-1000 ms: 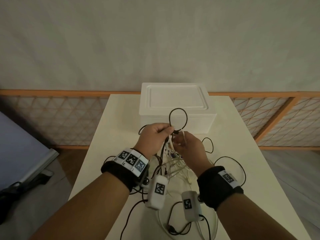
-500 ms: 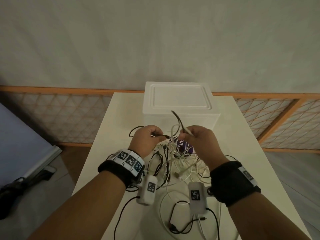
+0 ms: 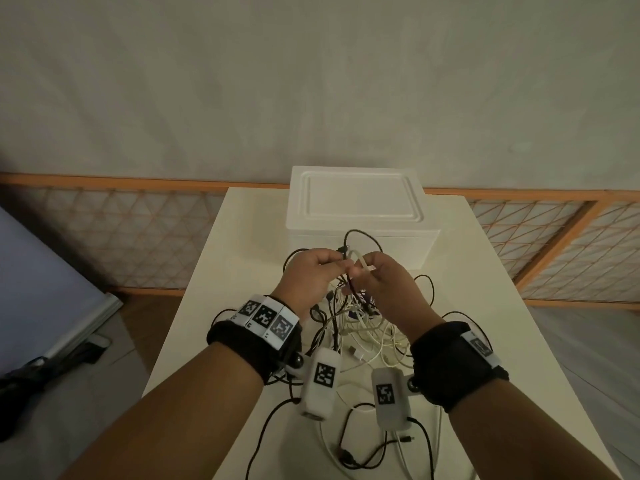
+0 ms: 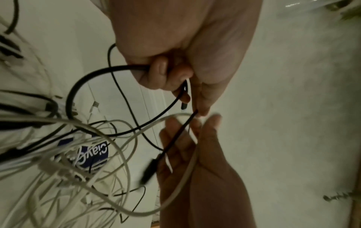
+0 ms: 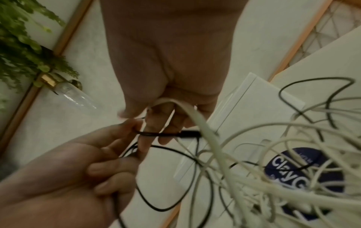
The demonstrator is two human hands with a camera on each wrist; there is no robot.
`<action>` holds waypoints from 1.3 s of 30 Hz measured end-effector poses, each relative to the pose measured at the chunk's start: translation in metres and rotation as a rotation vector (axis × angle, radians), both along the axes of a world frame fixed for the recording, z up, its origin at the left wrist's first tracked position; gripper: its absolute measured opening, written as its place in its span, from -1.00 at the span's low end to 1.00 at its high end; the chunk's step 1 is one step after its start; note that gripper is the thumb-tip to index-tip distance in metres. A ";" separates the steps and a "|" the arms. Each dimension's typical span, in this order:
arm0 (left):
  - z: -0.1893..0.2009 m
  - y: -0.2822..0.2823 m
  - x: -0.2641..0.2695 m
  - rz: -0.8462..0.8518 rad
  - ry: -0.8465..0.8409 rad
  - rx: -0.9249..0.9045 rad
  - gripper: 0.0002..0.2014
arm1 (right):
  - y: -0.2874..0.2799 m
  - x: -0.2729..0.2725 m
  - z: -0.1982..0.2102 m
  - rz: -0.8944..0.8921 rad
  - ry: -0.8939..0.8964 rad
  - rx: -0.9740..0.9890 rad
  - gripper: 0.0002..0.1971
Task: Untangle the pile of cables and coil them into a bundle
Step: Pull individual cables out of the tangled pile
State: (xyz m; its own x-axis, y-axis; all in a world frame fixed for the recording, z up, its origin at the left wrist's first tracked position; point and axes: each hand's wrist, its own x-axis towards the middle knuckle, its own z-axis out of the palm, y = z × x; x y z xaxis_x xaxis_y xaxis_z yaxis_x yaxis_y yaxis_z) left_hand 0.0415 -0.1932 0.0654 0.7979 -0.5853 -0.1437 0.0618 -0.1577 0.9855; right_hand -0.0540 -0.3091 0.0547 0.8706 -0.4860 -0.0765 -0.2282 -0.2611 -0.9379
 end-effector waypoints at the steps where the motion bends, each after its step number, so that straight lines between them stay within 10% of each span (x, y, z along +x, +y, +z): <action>1: 0.002 0.001 0.001 0.006 -0.009 0.004 -0.86 | -0.003 -0.001 -0.003 -0.037 0.025 0.010 -0.78; 7: 0.004 0.006 0.009 0.051 0.125 -0.040 -0.87 | -0.012 -0.006 -0.011 -0.014 0.088 -0.585 -0.47; 12: 0.000 -0.004 0.002 -0.022 0.143 -0.063 -0.90 | 0.003 0.009 -0.016 0.160 0.175 -0.544 -0.86; 23: -0.049 0.010 0.005 -0.421 -0.399 0.378 -0.91 | -0.004 -0.002 0.018 -0.063 -0.179 0.107 -0.82; 28: -0.051 0.040 0.034 -0.216 -0.384 0.348 -0.89 | -0.092 -0.058 0.029 -0.508 -0.193 -0.055 -0.88; 31: -0.040 0.063 0.052 -0.090 -0.234 0.222 -0.67 | -0.153 -0.102 0.015 -0.781 0.192 -0.379 -0.57; 34: -0.030 0.058 0.054 -0.092 -0.302 0.311 -0.78 | -0.129 -0.089 0.008 -0.688 0.415 -0.524 -0.30; 39: -0.033 0.029 0.024 -0.061 -0.165 0.103 -0.87 | 0.002 -0.013 0.000 -0.073 0.127 -0.501 -0.37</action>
State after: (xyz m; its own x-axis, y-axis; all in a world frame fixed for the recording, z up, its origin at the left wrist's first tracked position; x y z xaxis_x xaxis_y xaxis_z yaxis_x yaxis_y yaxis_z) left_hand 0.0659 -0.1647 0.0327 0.7791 -0.6224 -0.0753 -0.1124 -0.2569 0.9599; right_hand -0.0672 -0.3072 0.0546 0.8321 -0.5490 0.0785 -0.3662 -0.6502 -0.6657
